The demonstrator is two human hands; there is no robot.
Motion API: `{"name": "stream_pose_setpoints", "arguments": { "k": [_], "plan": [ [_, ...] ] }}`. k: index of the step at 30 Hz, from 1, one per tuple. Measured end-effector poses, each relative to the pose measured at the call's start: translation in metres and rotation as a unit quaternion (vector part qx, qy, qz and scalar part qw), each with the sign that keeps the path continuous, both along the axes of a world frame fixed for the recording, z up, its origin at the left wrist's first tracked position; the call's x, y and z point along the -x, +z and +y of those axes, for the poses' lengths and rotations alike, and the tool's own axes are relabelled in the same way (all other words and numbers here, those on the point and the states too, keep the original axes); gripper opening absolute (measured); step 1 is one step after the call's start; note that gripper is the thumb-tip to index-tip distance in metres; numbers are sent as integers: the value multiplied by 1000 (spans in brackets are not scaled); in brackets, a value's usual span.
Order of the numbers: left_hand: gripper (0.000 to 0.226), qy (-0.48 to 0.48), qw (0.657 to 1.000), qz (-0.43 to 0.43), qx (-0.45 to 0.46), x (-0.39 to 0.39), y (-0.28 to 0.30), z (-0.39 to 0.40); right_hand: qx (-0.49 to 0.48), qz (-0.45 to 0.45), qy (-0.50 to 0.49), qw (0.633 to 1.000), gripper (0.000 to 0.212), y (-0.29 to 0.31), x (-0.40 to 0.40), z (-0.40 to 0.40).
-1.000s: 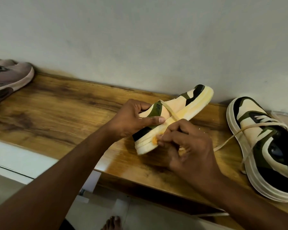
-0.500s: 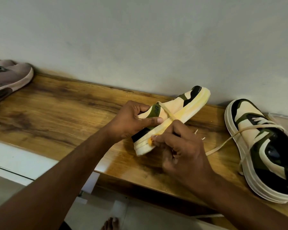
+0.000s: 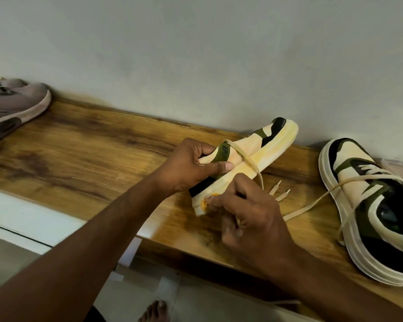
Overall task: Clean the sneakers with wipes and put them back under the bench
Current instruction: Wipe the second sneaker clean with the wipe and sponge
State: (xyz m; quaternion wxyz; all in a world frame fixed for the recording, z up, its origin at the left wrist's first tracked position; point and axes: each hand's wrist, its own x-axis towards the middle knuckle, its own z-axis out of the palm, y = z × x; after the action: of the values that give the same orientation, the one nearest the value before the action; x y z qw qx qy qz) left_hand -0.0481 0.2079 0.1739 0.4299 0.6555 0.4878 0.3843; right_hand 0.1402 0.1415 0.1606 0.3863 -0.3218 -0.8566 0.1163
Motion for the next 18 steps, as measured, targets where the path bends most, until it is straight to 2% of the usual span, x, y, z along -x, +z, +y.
{"name": "stream_pose_setpoints", "arguments": {
  "k": [3,5,6,10,14,16,18],
  "plan": [
    [16,-1,1000,0,7,1,0,2,10,18,-75,997,21,1,-15,22],
    [2,-1,1000,-6,15,1,0,2,34,67,-137,988,25,5,-28,42],
    [6,1,1000,-2,11,0,0,2,42,86,-152,984,25,7,-31,47],
    [4,13,1000,9,-2,-3,-2,0,37,90,-121,988,26,2,-14,21],
    [10,13,1000,11,-9,-2,-1,-1,-4,8,-17,1000,20,2,2,-6],
    [11,2,1000,7,-4,-2,-1,0,9,8,-35,999,17,3,-8,7],
    [9,-8,1000,4,6,-4,0,0,33,53,-112,992,24,6,-22,31]
  ]
}}
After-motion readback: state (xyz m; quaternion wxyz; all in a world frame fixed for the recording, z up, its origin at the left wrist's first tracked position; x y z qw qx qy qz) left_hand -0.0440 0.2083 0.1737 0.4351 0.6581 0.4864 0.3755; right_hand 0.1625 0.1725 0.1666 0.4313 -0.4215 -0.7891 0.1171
